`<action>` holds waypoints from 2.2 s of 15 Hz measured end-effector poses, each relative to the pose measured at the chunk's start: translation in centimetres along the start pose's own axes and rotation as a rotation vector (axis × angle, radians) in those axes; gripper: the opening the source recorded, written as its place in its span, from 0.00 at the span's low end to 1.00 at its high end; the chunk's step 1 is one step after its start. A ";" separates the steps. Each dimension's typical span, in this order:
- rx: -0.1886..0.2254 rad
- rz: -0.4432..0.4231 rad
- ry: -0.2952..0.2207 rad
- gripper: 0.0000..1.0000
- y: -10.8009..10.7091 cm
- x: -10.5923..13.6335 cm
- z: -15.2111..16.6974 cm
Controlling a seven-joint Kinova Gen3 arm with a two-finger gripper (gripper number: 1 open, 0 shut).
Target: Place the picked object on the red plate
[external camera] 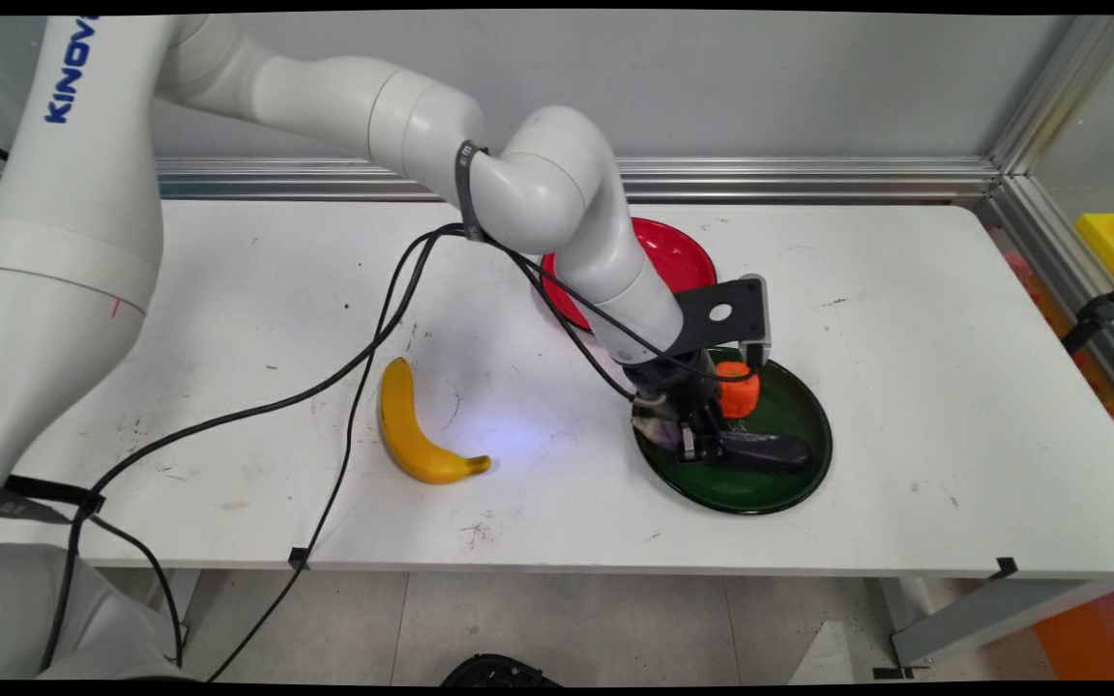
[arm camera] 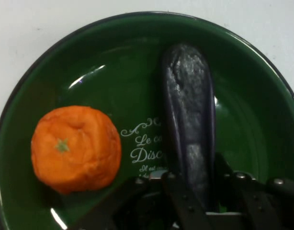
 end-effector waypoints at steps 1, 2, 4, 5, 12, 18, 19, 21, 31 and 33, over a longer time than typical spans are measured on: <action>0.000 0.002 0.000 0.00 0.0 0.0 -0.1; -0.001 0.004 0.000 0.00 0.0 0.1 -0.2; 0.000 0.008 0.003 0.00 -0.2 0.3 -0.6; 0.001 0.010 0.007 0.00 -0.4 0.6 -1.1; 0.017 0.019 0.028 0.00 -3.5 2.9 -6.3; 0.060 0.017 0.027 0.00 -7.4 3.1 -9.9; 0.067 0.015 0.026 0.00 -7.9 2.9 -10.1; 0.083 0.012 0.022 0.00 -9.1 2.5 -10.6; 0.141 -0.030 -0.012 0.00 -15.2 -2.5 -9.6; 0.142 -0.039 -0.019 0.00 -15.7 -3.4 -9.1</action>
